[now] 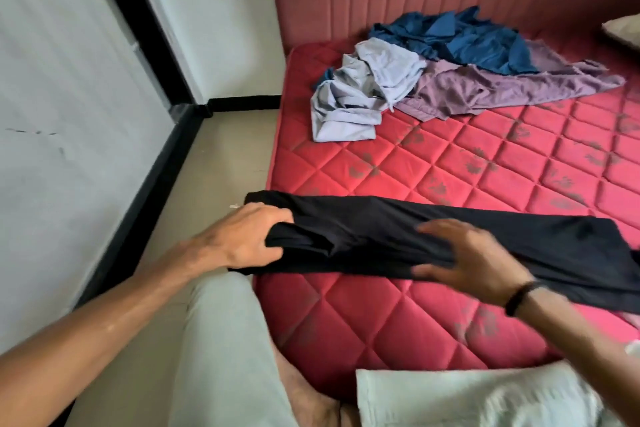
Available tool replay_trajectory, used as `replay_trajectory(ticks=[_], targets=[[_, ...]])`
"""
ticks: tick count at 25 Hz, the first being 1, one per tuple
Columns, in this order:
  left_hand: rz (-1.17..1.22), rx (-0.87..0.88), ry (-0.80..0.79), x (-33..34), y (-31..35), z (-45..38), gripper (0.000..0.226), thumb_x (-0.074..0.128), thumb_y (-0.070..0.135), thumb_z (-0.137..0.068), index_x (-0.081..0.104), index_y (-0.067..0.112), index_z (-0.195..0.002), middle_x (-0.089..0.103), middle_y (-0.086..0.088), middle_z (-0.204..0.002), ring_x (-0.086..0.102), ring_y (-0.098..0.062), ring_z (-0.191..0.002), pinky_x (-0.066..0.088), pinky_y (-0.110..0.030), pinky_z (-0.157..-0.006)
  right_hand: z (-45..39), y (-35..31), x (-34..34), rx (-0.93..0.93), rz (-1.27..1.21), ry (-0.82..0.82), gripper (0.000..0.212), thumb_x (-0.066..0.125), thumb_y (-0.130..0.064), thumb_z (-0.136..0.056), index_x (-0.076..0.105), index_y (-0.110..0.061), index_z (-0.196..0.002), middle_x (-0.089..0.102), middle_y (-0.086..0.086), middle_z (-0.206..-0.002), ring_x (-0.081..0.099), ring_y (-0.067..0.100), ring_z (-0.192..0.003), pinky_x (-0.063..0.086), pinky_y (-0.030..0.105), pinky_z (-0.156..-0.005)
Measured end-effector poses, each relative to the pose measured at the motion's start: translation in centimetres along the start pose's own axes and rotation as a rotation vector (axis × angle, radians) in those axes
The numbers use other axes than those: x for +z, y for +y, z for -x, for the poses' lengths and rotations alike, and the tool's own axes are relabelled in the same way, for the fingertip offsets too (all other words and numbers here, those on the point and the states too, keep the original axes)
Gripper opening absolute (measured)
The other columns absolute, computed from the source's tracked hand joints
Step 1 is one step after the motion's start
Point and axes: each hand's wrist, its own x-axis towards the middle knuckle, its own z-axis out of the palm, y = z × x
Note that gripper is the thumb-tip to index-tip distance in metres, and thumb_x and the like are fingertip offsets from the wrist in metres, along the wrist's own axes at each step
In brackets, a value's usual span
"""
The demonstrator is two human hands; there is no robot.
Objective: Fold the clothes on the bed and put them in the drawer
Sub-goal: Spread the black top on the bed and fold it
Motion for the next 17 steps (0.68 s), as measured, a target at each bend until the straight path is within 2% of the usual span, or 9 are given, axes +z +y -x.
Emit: replay_trajectory(ticks=[3,5,7,8,10,12,13,15,17], targets=[[0.140,0.012,0.043,1.0,0.2,0.0,0.034,0.071,0.032,-0.077,0.064,0.030,-0.110,0.073,0.009,-0.097,0.069,-0.014,-0.093,0.054,-0.033,-0.083,-5.3,-12.2,6.2,-0.146,-0.206,-0.144,0.094,0.082,-0.053,-0.073,0.041,-0.027,-0.153,0.058,-0.004,-0.142,0.049,0.014,-0.129,0.040,0.028,-0.110],[0.217,-0.005,0.086,1.8,-0.5,0.6,0.043,0.079,0.037,-0.077,0.064,0.029,-0.116,0.072,0.011,-0.105,0.065,-0.009,-0.097,0.051,-0.029,-0.086,-7.6,-15.7,9.0,-0.114,-0.190,-0.115,0.071,0.075,-0.038,-0.079,0.046,-0.035,-0.144,0.064,-0.007,-0.129,0.058,0.020,-0.119,0.052,0.039,-0.094],[0.199,-0.072,0.090,3.2,-2.3,1.7,0.065,0.083,0.055,-0.067,0.057,0.031,-0.122,0.065,0.016,-0.113,0.055,-0.008,-0.101,0.046,-0.027,-0.089,-8.9,-16.5,10.5,-0.049,-0.164,-0.017,0.043,0.065,-0.024,-0.079,0.058,-0.034,-0.121,0.070,-0.011,-0.107,0.066,0.020,-0.102,0.055,0.042,-0.076],[0.149,-0.099,0.068,4.2,-3.1,2.2,0.072,0.081,0.061,-0.063,0.053,0.033,-0.124,0.062,0.018,-0.115,0.052,-0.008,-0.103,0.045,-0.027,-0.090,-8.9,-16.3,10.7,-0.035,-0.214,-0.003,0.036,0.062,-0.021,-0.077,0.062,-0.032,-0.112,0.071,-0.012,-0.100,0.068,0.018,-0.095,0.055,0.040,-0.073],[0.144,-0.097,0.069,6.2,-4.5,2.8,0.059,0.082,0.045,-0.070,0.058,0.032,-0.122,0.064,0.015,-0.113,0.054,-0.010,-0.103,0.048,-0.031,-0.091,-8.8,-15.4,10.4,-0.095,-0.301,-0.045,0.037,0.059,-0.014,-0.073,0.068,-0.029,-0.106,0.072,-0.013,-0.096,0.068,0.010,-0.091,0.054,0.034,-0.079],[0.396,-0.136,0.133,6.7,-6.2,2.4,0.033,0.078,0.018,-0.082,0.070,0.024,-0.114,0.072,0.010,-0.106,0.064,-0.009,-0.099,0.052,-0.030,-0.091,-10.1,-14.0,9.8,-0.209,-0.304,-0.103,0.040,0.064,-0.010,-0.074,0.072,-0.023,-0.110,0.072,-0.012,-0.102,0.067,0.004,-0.095,0.051,0.022,-0.088],[0.542,-0.199,0.160,6.3,-7.0,2.0,0.025,0.075,0.016,-0.088,0.073,0.021,-0.112,0.075,0.009,-0.104,0.068,-0.007,-0.097,0.053,-0.026,-0.090,-11.2,-13.2,9.4,-0.186,-0.286,-0.108,0.034,0.071,-0.012,-0.078,0.073,-0.023,-0.110,0.072,-0.012,-0.101,0.066,0.001,-0.094,0.050,0.019,-0.088],[0.717,-0.368,0.150,5.9,-8.6,1.0,0.018,0.069,0.023,-0.097,0.074,0.020,-0.113,0.077,0.006,-0.101,0.070,-0.003,-0.091,0.052,-0.021,-0.084,-13.5,-11.5,9.1,0.071,-0.291,-0.146,0.021,0.084,-0.029,-0.080,0.075,-0.029,-0.099,0.074,-0.014,-0.088,0.067,0.000,-0.079,0.053,0.023,-0.075],[0.711,-0.532,0.171,6.7,-9.9,0.2,0.016,0.062,0.025,-0.101,0.077,0.023,-0.107,0.077,0.008,-0.086,0.066,-0.003,-0.075,0.050,-0.024,-0.074,-15.0,-9.8,9.7,0.364,-0.374,-0.246,0.030,0.089,-0.048,-0.072,0.075,-0.026,-0.088,0.075,-0.005,-0.076,0.066,0.005,-0.062,0.052,0.028,-0.056]])
